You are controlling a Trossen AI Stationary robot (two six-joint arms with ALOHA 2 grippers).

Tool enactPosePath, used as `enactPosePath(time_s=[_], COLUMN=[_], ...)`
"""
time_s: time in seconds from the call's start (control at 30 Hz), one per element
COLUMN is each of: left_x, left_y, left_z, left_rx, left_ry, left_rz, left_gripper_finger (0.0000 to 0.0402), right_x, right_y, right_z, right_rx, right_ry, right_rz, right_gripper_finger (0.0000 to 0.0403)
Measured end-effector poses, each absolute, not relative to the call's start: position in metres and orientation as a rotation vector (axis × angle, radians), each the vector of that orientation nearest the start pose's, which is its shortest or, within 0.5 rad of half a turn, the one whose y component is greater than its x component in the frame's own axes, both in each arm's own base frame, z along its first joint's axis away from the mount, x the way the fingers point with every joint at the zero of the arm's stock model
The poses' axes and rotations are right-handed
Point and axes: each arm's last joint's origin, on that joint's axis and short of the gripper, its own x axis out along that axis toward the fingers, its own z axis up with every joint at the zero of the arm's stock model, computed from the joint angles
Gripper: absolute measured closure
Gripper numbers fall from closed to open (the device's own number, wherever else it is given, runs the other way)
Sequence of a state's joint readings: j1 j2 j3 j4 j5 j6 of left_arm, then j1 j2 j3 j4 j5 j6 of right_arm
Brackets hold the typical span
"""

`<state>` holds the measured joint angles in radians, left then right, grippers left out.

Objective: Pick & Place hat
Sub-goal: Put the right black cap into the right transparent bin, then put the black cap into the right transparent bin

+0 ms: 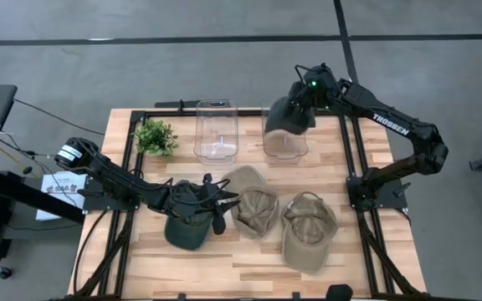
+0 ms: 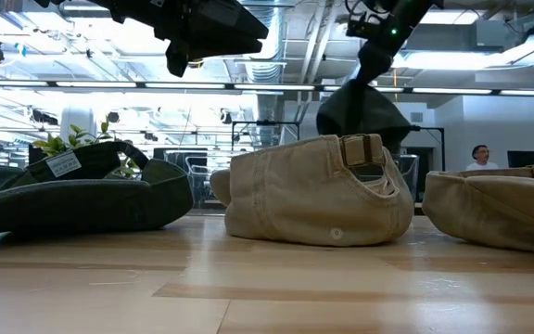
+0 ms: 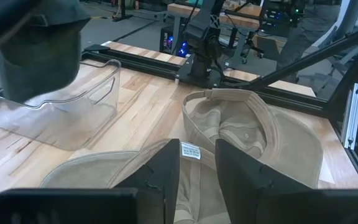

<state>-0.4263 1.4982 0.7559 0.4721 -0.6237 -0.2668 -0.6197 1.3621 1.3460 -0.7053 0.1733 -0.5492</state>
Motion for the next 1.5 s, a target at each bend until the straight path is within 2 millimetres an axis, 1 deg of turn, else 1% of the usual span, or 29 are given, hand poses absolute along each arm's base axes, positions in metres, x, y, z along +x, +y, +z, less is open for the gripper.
enactPosePath(time_s=[0.1,0.17,0.23,0.33,0.4,0.5,0.67,0.83,1.0,1.17,1.33,1.4,1.5], left_x=[0.289,0.289,0.289,0.289,0.289,0.289,0.289,0.290,0.290,0.290,0.290,0.290,0.290], left_y=[-0.113,-0.113,-0.113,-0.113,-0.113,-0.113,-0.113,-0.112,-0.110,-0.110,-0.110,-0.110,-0.110], left_z=[0.221,0.221,0.221,0.222,0.222,0.222,0.222,0.222,0.221,0.221,0.221,0.221,0.221], left_rx=[-0.129,-0.129,-0.130,-0.133,-0.133,-0.133,-0.110,-0.098,-0.096,-0.096,-0.096,-0.095,-0.095], left_ry=[0.206,0.206,0.204,0.200,0.200,0.200,0.202,0.206,0.210,0.210,0.210,0.210,0.211], left_rz=[0.226,0.225,0.225,0.225,0.225,0.225,0.222,0.225,0.231,0.231,0.231,0.231,0.231], left_gripper_finger=[0.0302,0.0302,0.0302,0.0302,0.0302,0.0302,0.0302,0.0302,0.0302,0.0302,0.0302,0.0302,0.0302], right_x=[0.229,0.235,0.239,0.253,0.263,0.275,0.288,0.289,0.283,0.277,0.271,0.268,0.260], right_y=[-0.168,-0.172,-0.180,-0.193,-0.201,-0.212,-0.224,-0.234,-0.243,-0.247,-0.244,-0.243,-0.239], right_z=[0.354,0.351,0.343,0.324,0.310,0.297,0.285,0.278,0.277,0.280,0.291,0.299,0.311], right_rx=[-0.339,-0.335,-0.308,-0.298,-0.314,-0.358,-0.425,-0.454,-0.434,-0.392,-0.373,-0.361,-0.349], right_ry=[0.890,0.876,0.895,0.939,0.984,1.007,0.992,1.020,1.030,1.011,0.975,0.936,0.903], right_rz=[-0.500,-0.498,-0.508,-0.507,-0.526,-0.566,-0.604,-0.664,-0.701,-0.738,-0.766,-0.793,-0.818], right_gripper_finger=[0.0403,0.0403,0.0403,0.0403,0.0403,0.0403,0.0400,0.0380,0.0350,0.0293,0.0235,0.0221,0.0211])
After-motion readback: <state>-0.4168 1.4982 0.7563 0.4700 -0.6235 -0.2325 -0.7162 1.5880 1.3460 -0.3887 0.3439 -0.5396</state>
